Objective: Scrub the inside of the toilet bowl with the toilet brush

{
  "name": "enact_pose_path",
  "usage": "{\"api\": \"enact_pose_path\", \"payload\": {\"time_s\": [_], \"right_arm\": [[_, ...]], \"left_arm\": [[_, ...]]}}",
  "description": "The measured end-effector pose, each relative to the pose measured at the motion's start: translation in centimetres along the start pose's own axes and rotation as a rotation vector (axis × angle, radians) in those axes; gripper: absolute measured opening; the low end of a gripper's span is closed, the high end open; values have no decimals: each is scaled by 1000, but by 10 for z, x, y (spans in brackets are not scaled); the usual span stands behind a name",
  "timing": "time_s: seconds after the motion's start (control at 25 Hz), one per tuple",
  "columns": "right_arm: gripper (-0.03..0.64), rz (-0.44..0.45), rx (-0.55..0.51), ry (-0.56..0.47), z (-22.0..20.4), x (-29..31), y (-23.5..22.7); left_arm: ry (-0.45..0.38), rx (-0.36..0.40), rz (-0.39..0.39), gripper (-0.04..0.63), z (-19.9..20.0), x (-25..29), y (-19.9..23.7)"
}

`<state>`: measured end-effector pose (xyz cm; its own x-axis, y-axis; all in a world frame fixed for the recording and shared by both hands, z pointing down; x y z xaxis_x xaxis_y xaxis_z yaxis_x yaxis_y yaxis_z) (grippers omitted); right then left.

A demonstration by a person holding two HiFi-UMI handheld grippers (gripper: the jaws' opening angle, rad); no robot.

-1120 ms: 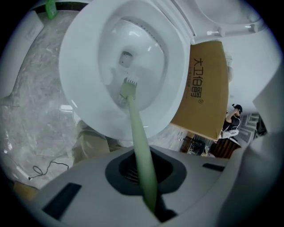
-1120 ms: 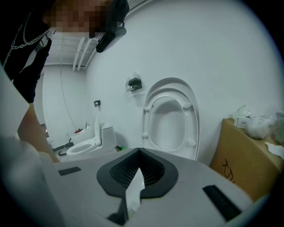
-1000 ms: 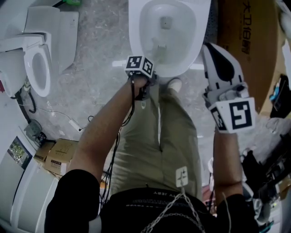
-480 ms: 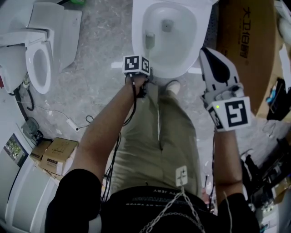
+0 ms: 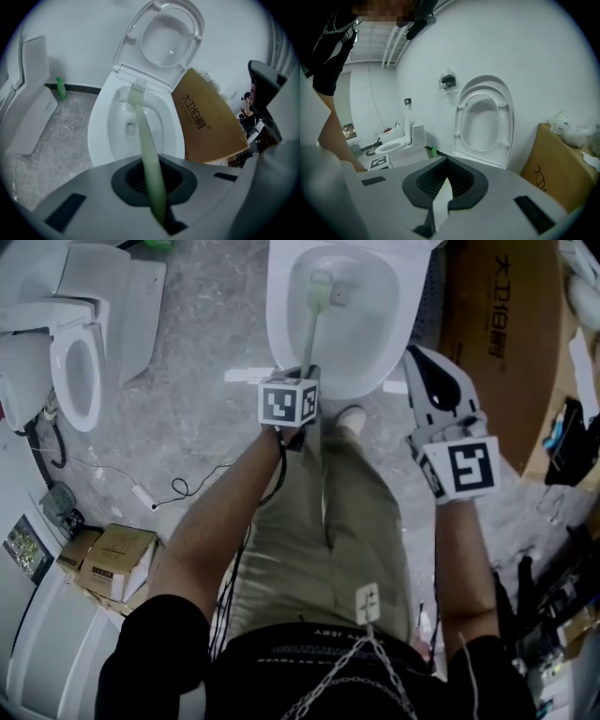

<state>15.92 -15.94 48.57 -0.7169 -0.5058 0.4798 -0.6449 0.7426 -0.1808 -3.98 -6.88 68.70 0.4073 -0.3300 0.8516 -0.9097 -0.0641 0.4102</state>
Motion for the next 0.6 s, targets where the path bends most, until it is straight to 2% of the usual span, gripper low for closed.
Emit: {"api": "enact_pose_path", "payload": {"time_s": [0.24, 0.48, 0.6], "right_arm": [[-9, -26, 21, -19, -7, -7, -2], [-9, -34, 21, -40, -8, -14, -6], [-9, -33, 22, -46, -6, -17, -9]], "left_arm": [[-240, 179, 93, 2, 23, -34, -20], [-441, 282, 156, 2, 54, -82, -40], [-512, 336, 176, 2, 67, -102, -50]]}}
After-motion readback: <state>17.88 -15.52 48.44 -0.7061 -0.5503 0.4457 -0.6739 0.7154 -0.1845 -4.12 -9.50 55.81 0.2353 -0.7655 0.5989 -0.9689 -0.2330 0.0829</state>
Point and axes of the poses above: the fingertips, and each gripper's own axes: x forward along the fingers, y to its left, z out of its top, the point moved 9 cm from there along -x, backward along the fingers, and after that the axes turned 7 degrees about x, right-handed, at the moved point
